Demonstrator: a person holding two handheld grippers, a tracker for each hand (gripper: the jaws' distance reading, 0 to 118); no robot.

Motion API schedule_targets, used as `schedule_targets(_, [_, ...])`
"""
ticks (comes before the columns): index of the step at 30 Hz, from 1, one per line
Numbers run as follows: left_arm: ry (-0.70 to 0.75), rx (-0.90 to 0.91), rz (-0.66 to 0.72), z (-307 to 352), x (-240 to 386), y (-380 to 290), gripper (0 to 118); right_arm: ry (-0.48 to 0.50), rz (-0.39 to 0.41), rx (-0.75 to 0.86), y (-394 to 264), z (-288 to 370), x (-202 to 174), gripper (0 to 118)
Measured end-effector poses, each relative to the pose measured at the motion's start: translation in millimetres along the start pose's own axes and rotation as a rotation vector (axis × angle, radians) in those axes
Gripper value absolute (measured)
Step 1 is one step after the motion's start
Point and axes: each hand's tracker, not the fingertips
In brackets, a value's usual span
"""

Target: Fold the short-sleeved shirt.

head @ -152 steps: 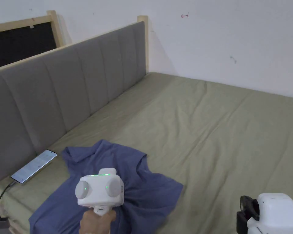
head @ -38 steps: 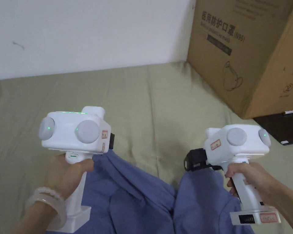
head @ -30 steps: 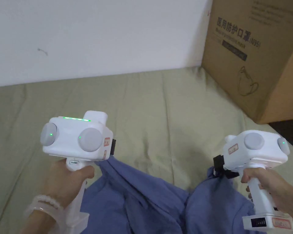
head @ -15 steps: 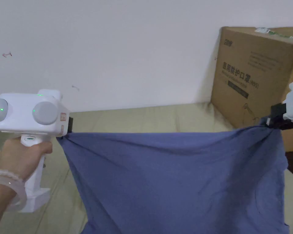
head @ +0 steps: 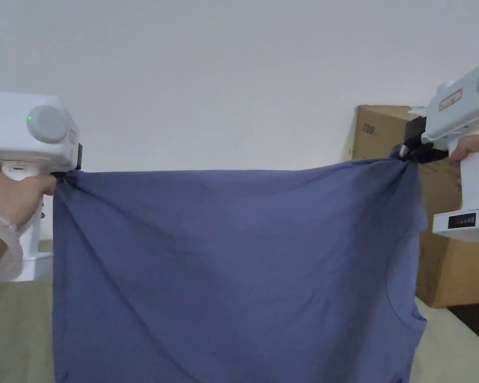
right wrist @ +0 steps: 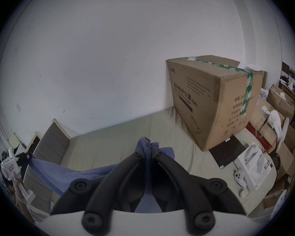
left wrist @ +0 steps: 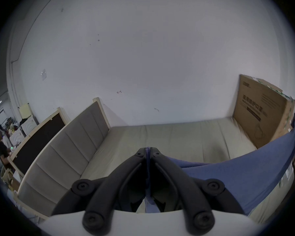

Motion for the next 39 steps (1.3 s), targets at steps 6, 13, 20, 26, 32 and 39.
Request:
schedule_targets(6, [0.08, 0.045, 0.049, -54.5, -5.7, 50.2, 1, 0.005, -0.011, 0.049, 56.2, -43.6, -44.2, 6])
schedule_targets(13, [0.167, 0.143, 0.02, -75.3, -3.2, 97.7, 1, 0.006, 0.011, 0.162, 98.0, -46.4, -81.9, 6])
schedule_targets(20, [0.179, 0.184, -0.003, -71.7, -12.4, 122.6, 1, 0.053, -0.036, 0.203, 120.3, -32.4, -90.3, 6])
schedule_targets(26, [0.208, 0.212, -0.03, -84.3, -3.7, 112.1, 1, 0.009, 0.014, 0.187, 105.9, -46.6, -95.6, 6])
schedule_targets(32, [0.164, -0.005, 0.025, -161.5, 11.4, 33.1, 1, -0.04, -0.017, 0.017, 42.2, -131.6, -76.6, 6])
schedule_targets(39, [0.143, -0.332, 0.007, -265.5, 53.1, -130.6, 1, -0.153, -0.043, -0.307, -96.6, -272.6, -32.7, 6])
